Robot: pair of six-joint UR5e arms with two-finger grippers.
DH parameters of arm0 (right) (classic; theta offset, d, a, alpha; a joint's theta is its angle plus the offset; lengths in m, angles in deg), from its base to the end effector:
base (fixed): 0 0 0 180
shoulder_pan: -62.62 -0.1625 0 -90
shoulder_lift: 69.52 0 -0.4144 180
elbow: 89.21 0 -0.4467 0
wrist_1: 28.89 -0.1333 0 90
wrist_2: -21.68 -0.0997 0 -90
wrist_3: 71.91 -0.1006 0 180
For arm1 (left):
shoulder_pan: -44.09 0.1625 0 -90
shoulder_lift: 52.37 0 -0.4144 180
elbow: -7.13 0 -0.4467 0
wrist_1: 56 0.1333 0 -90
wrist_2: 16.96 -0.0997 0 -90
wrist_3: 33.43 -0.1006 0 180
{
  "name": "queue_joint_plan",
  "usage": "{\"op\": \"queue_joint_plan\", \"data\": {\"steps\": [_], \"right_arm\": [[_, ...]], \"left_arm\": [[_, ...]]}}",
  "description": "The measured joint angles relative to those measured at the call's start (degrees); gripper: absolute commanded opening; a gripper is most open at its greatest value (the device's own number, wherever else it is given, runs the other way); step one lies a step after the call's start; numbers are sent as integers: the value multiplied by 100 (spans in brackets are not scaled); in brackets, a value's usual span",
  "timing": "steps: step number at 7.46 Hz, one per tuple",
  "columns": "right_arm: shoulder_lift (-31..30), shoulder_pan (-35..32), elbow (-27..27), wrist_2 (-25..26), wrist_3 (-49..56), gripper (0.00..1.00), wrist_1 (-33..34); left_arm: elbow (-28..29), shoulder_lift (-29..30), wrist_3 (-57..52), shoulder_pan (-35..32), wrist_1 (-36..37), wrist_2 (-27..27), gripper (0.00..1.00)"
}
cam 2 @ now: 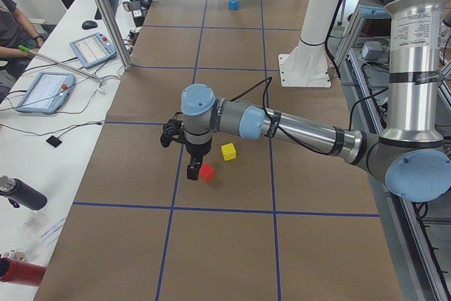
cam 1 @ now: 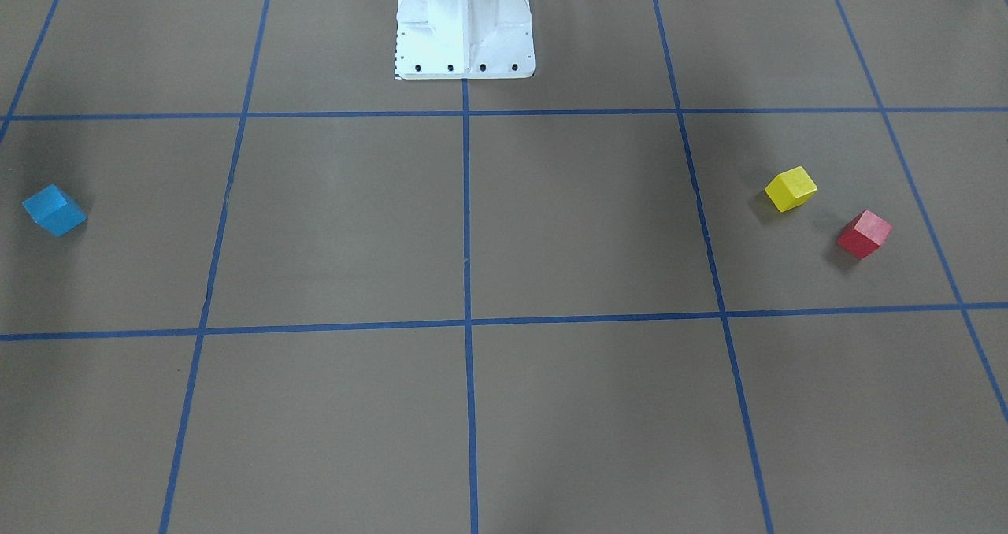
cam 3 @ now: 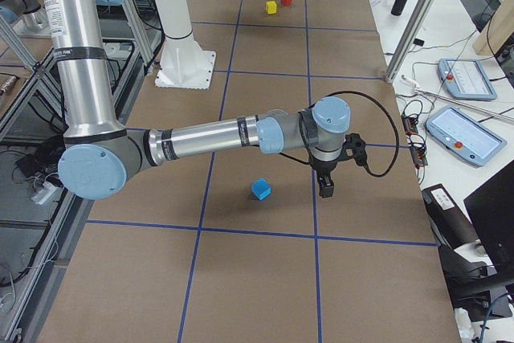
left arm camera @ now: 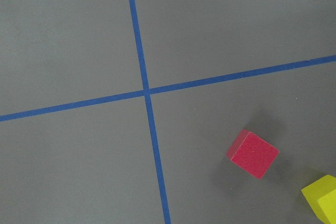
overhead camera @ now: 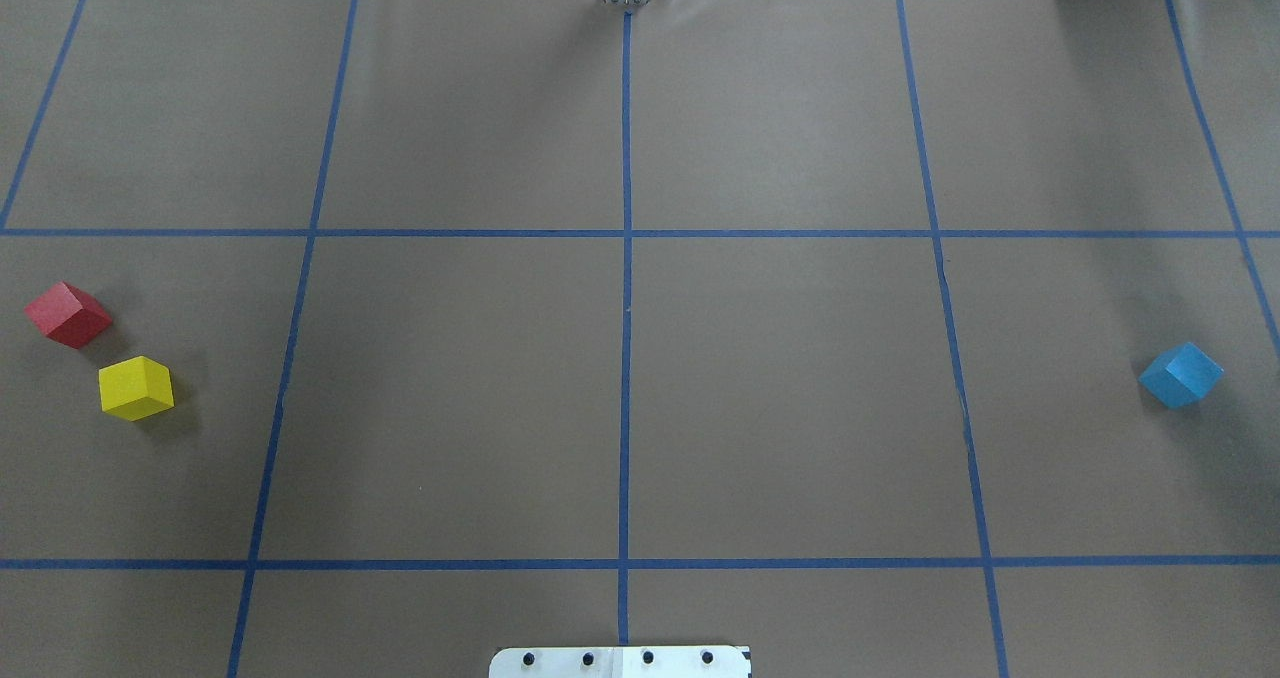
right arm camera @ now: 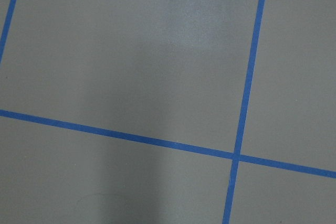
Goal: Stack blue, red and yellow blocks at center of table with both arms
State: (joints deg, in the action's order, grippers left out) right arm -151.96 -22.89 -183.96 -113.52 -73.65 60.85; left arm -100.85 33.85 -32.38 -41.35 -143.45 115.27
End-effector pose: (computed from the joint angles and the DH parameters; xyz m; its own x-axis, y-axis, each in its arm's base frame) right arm 0.0145 -0.6067 0.5256 0.6924 -0.1795 0.6989 0.0554 0.9789 0.1965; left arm -0.0243 -0.5220 0.5192 0.7286 0.1762 -0.6619 -0.0645 0.9797 0.1898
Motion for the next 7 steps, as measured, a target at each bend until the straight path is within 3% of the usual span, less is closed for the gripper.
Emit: {"op": "queue_joint_plan", "data": {"steps": [7], "right_arm": [[-110,16,-56,-142,17,100,-11]], "left_arm": [[9,-1,31,1,-62,556,100]]}}
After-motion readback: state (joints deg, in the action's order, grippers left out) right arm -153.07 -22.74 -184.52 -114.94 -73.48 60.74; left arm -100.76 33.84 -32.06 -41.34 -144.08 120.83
